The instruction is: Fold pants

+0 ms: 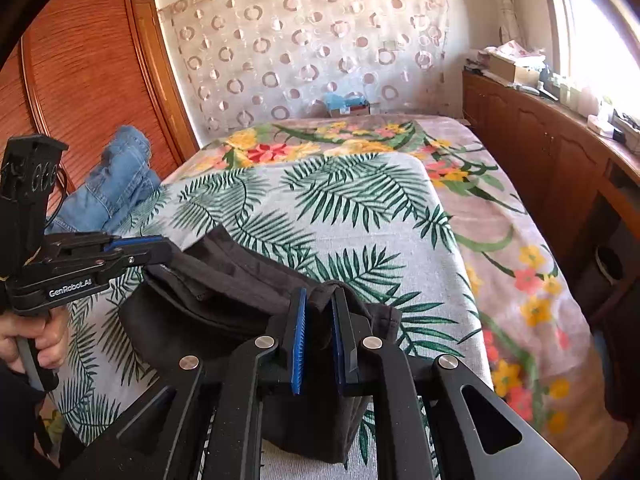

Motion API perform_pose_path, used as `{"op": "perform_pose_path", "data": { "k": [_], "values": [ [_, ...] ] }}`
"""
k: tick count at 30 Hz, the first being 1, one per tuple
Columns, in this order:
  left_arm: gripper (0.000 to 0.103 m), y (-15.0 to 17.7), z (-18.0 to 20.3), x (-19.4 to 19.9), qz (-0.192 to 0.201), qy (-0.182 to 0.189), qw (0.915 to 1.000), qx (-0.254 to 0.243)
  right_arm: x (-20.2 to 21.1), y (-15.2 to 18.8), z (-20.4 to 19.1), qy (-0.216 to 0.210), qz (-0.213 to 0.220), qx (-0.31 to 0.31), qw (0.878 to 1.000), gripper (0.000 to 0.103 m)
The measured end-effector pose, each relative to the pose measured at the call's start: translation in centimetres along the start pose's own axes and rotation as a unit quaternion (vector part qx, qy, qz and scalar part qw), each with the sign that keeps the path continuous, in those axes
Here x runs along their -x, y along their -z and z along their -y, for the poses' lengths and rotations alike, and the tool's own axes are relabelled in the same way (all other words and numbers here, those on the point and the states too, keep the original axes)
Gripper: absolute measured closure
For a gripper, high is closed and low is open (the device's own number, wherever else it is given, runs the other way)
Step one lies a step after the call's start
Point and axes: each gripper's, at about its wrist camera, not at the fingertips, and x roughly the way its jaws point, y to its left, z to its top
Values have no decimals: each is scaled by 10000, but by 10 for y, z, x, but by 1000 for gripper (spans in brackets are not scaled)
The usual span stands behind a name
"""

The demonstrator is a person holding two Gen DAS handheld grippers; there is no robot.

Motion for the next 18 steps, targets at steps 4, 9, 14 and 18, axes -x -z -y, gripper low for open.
{"op": "perform_pose_path", "data": {
  "k": [4,9,14,18],
  "values": [
    [90,-1,4,13,108,-8,9999,-62,8,-1,1,110,84,23,9999,85],
    [74,-1,5,26,225,-30,9997,-135,17,2,5,200,162,-40,9997,75],
    [54,7,7,30,259,-12,9993,-265,26,8,8,169,178,-44,9997,73],
    [53,20,9,23,99,-72,9993,-359,28,21,6,98,22,78,9999,71]
  ]
}}
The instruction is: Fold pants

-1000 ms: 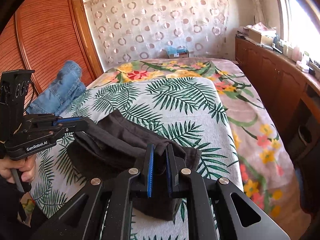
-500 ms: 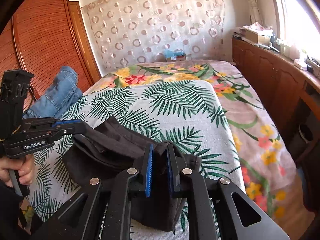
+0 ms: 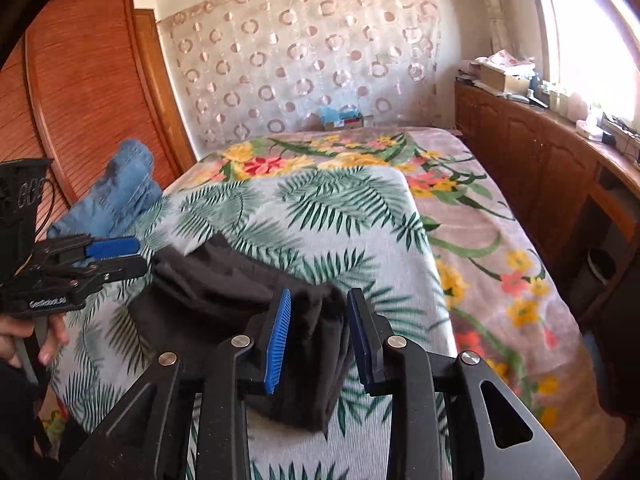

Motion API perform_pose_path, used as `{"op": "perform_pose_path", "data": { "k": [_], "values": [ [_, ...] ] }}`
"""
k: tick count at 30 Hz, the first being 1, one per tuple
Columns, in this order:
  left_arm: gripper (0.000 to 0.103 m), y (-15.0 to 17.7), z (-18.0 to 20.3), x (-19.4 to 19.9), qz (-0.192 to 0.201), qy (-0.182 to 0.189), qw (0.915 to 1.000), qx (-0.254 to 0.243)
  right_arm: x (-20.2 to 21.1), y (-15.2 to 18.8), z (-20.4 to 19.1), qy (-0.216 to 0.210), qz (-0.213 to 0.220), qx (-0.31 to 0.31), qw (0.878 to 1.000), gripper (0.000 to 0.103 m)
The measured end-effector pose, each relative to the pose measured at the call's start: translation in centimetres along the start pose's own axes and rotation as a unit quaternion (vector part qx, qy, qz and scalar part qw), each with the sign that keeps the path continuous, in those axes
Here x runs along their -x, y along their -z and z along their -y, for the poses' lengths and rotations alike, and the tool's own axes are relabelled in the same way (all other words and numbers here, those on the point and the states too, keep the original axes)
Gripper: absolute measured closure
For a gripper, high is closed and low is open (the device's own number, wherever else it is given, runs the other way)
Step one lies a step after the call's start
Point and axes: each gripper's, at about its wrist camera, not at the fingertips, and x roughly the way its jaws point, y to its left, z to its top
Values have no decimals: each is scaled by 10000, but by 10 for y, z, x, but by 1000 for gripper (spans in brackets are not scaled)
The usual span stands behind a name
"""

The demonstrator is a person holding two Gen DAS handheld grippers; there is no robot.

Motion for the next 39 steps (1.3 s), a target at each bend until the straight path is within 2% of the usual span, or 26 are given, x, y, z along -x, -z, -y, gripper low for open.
{"op": "perform_pose_path", "data": {
  "k": [3,9,19,22,30,33,39],
  "values": [
    [53,11,1,-12,-222,-87,9997,-103,-5,9,-2,-18,-174,148,9997,62],
    [53,13,-8,-39,-581,-287,9979,-93,-30,6,-6,200,-448,396,9980,60],
    [53,-9,-21,-57,-564,-341,9976,214,-63,-23,4,480,-416,159,9979,60],
    [53,-12,-25,-59,-522,-415,9973,319,-67,-26,8,366,-377,-72,9986,60],
    [53,-8,-28,-54,-404,-322,9978,422,-61,-13,4,239,-350,-31,9991,60],
    [53,-11,-27,-54,-394,-242,9979,449,-65,-17,4,382,-393,85,9985,60],
    [53,-17,-28,-68,-498,-329,9975,367,-82,-27,9,610,-511,127,9967,60]
  ]
}}
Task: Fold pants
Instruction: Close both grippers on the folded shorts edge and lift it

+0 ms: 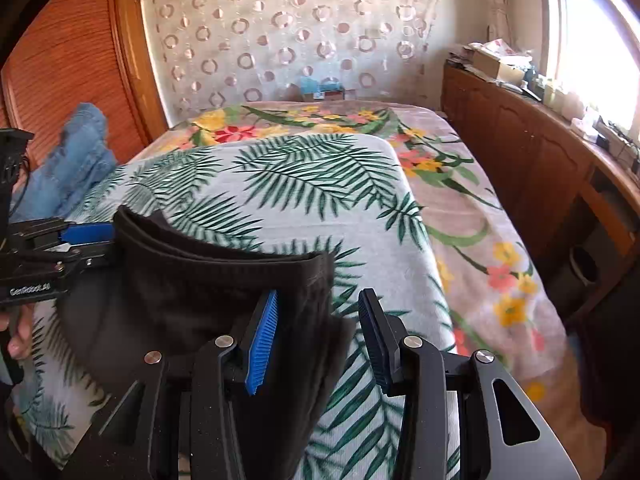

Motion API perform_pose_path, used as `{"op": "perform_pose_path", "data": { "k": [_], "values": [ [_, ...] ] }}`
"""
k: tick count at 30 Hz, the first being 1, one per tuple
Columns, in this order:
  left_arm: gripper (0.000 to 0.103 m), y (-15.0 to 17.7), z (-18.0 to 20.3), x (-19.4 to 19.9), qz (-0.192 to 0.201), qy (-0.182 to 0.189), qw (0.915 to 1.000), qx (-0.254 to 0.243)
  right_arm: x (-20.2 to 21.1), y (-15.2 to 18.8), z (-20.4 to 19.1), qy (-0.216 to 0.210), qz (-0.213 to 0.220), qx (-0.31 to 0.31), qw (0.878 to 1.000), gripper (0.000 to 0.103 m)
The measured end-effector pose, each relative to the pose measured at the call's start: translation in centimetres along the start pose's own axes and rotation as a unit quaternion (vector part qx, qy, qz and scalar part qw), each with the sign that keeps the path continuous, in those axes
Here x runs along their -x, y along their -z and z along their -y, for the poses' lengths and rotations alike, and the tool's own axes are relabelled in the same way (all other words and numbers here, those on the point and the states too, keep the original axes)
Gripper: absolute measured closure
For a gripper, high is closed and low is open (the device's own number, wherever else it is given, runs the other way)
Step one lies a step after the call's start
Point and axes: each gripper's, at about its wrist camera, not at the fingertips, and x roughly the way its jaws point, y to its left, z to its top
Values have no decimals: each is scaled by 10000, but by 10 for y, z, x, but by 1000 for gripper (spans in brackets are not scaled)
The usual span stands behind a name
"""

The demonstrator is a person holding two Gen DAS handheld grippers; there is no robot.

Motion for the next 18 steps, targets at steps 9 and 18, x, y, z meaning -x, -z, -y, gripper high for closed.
{"op": "perform_pose_path", "data": {
  "k": [9,18],
  "values": [
    [53,2,-3,-11,-82,-26,9999,-77,-12,-4,-2,75,-218,156,9996,60],
    [45,7,-7,-14,8,-14,10000,-20,14,9,0,-287,-142,-16,9995,60]
  ]
}}
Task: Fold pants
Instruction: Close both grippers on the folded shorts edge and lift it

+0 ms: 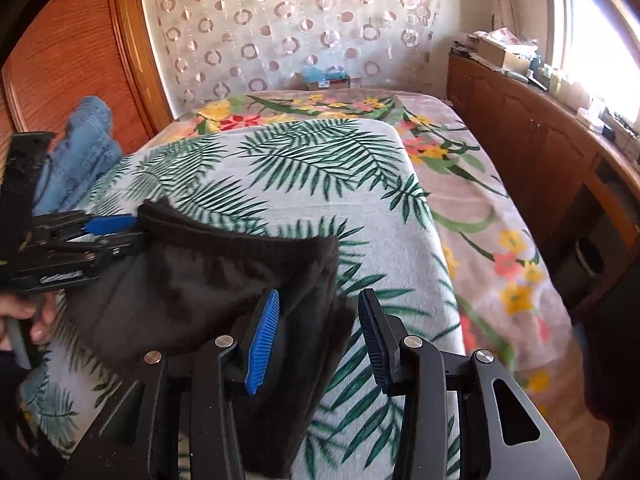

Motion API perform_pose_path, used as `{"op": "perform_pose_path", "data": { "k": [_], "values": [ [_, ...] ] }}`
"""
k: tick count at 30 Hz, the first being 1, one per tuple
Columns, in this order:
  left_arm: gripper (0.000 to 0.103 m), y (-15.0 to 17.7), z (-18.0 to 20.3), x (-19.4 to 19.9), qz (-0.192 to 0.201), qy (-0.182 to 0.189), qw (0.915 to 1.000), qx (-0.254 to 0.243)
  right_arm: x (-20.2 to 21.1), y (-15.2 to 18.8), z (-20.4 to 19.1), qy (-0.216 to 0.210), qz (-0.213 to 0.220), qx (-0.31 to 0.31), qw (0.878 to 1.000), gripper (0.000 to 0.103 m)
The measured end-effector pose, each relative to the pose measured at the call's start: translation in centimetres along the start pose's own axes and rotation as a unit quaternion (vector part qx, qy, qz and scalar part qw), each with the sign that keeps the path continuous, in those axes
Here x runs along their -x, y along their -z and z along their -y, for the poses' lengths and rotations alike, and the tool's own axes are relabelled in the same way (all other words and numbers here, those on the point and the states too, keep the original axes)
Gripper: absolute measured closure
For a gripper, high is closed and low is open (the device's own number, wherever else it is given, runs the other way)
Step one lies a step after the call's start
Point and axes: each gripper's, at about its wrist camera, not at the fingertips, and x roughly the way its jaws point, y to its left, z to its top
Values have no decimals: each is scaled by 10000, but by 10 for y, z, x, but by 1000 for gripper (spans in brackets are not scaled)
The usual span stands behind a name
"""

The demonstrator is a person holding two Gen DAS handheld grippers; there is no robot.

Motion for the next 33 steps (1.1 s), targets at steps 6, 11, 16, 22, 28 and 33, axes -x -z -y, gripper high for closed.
{"op": "perform_pose_path", "data": {
  "k": [6,11,16,22,28,33],
  "values": [
    [30,3,-7,-2,75,-113,9998,154,4,12,2,-17,-101,-98,9999,60],
    [28,2,-9,-3,63,-90,9998,189,-2,10,6,19,-171,-167,9997,60],
    [28,2,-10,-5,63,-57,9998,184,-6,4,3,61,-181,-131,9997,59],
    [38,5,-12,1,44,270,9995,153,-10,1,4,4,-207,-123,9997,59],
    [58,4,-10,3,-31,562,9982,214,-14,0,8,-78,-227,-151,9996,59],
    [62,5,-6,4,-73,644,9978,150,-16,0,5,-113,-219,-72,9997,66]
  ]
}}
